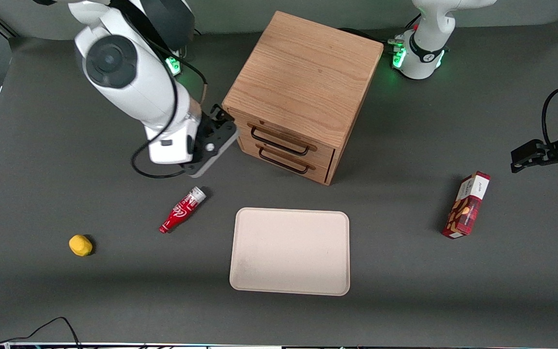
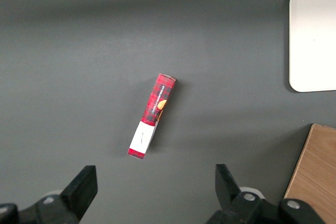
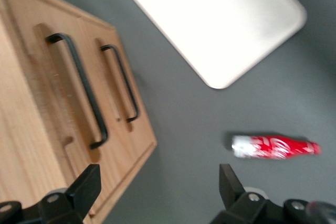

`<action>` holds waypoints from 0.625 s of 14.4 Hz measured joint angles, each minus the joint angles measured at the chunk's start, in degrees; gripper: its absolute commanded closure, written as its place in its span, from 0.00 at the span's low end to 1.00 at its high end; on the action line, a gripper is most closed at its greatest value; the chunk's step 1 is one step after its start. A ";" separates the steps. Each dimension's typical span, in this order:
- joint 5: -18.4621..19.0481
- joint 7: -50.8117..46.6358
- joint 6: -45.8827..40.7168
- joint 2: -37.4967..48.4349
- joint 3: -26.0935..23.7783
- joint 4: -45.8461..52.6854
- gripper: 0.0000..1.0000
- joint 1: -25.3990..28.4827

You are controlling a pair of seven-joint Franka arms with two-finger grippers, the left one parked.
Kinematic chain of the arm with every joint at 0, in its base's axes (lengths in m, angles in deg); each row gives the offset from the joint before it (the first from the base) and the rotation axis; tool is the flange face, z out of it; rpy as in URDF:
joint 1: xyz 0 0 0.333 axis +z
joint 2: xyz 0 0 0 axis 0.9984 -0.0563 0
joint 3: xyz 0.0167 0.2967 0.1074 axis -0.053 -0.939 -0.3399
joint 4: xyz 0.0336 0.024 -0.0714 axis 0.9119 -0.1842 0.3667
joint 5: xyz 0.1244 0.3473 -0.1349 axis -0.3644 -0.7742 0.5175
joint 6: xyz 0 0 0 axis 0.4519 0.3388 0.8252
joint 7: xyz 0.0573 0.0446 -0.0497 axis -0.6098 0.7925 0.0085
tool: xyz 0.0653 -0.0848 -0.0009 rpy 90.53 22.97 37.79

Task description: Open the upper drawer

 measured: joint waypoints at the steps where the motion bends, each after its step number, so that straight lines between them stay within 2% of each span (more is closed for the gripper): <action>1: -0.78 1.19 0.81 -1.01 -0.77 0.06 0.00 0.02; 5: -1.40 3.47 5.15 -4.30 -3.77 0.05 0.00 0.33; 9: -1.00 4.27 9.38 -7.21 -4.36 -1.29 0.00 3.63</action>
